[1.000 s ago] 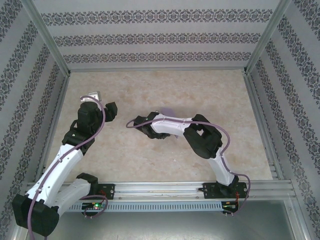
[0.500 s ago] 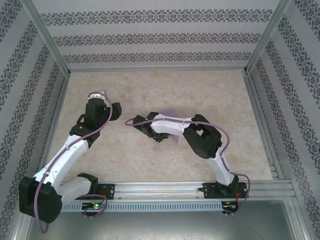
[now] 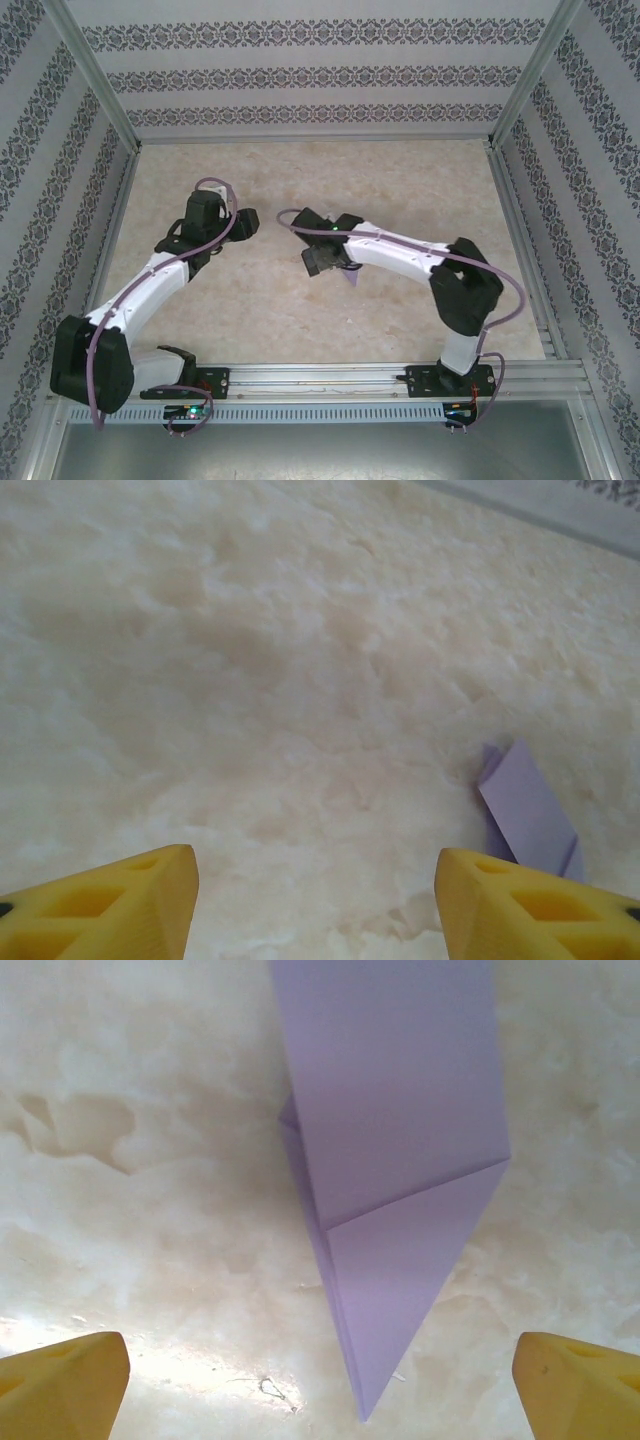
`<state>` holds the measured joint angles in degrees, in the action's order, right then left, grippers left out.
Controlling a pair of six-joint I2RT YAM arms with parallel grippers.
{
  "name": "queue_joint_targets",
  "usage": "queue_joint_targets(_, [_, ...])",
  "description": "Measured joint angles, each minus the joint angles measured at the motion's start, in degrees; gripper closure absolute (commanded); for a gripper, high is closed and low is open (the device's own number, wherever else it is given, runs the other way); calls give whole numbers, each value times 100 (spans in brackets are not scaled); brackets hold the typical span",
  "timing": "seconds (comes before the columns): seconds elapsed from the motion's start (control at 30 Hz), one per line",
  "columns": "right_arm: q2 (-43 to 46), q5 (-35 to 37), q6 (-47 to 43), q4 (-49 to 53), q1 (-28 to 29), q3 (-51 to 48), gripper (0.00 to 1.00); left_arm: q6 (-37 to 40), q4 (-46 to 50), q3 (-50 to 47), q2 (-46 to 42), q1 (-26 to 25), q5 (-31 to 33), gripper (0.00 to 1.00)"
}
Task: Fold a paper plane with a square sheet of paper (fold left side to right side)
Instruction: Turn over the paper at the center of the table, then fold the wing for the fifth time at the center of the table.
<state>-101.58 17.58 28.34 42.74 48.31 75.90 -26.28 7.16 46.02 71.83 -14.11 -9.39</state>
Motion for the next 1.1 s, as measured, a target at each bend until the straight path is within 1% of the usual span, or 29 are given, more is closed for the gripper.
queue_joint_targets(0.23, [1067, -754, 2, -901, -713, -949, 2, -498, -306, -2, 756, -94, -826, 43])
queue_joint_targets(0.43, [2011, -1622, 133, -1770, -1740, -2065, 2, -927, -710, -2, 1318, -586, -1290, 47])
queue_joint_targets(0.57, [2227, -2218, 295, -2426, -2382, -2658, 3, -1246, -1106, 0, 1698, -896, -1486, 47])
queue_joint_targets(0.67, [2240, -2726, 448, -2999, -2708, -3084, 4, -1491, -1425, 46, 2052, -1058, -1633, 47])
queue_joint_targets(0.87, [2468, -3359, 686, -3836, -3134, -3768, 5, -1779, -1735, 660, 2909, -1335, -1915, 48])
queue_joint_targets(1.1, [2835, -3635, 782, -4229, -3451, -4009, 5, -2022, -2031, 979, 3353, -1434, -1930, 48])
